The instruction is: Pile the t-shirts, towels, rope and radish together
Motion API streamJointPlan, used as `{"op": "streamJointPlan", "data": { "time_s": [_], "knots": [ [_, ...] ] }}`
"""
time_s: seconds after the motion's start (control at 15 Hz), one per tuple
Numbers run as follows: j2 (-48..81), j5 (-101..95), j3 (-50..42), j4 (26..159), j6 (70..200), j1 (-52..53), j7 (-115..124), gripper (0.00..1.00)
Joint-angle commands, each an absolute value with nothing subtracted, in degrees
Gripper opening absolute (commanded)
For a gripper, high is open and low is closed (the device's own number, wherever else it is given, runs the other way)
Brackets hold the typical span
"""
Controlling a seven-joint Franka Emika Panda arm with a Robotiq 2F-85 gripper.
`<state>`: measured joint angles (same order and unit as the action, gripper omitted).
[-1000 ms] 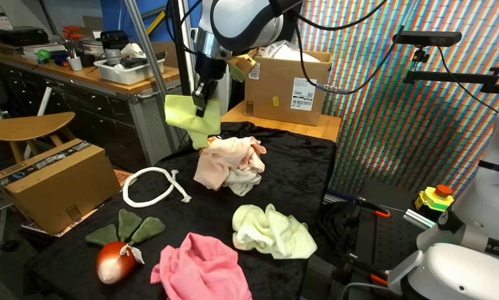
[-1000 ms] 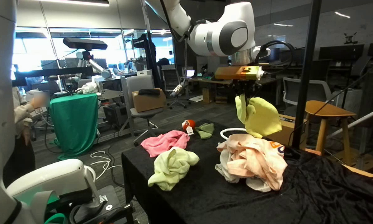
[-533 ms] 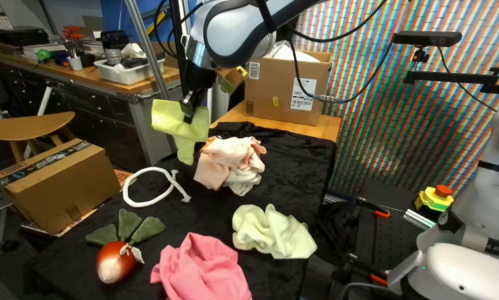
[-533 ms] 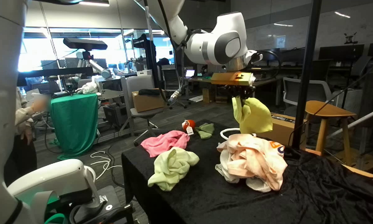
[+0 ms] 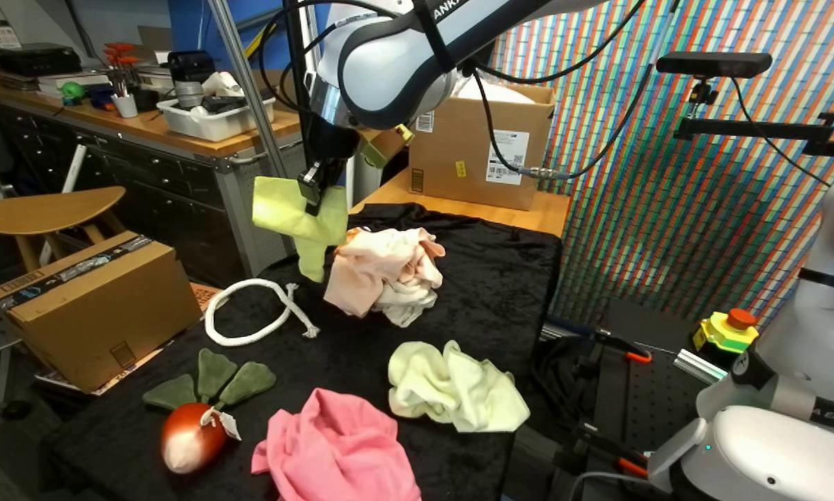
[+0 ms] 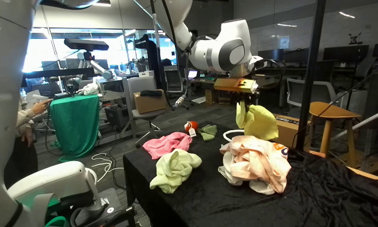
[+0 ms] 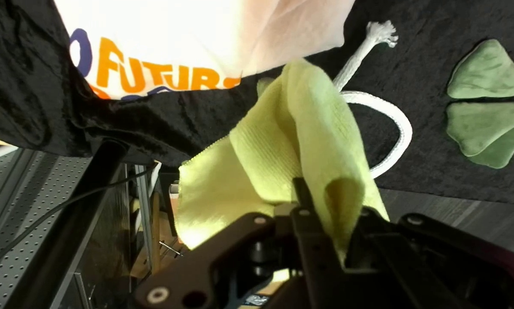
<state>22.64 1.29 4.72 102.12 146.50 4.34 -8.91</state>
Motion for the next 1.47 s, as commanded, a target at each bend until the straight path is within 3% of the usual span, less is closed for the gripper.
{"op": "streamJointPlan", "data": {
  "time_s": [0.0,0.47,1.4],
  "knots": [
    [23.5,1.1,4.9,100.4,147.2,4.3,-7.2,0.46],
    [23.0,0.7,4.4,100.6,146.3,4.5,-4.9,0.98],
    [20.6,-3.8,5.5,102.8,137.8,7.2,-6.6,1.00]
  ]
}}
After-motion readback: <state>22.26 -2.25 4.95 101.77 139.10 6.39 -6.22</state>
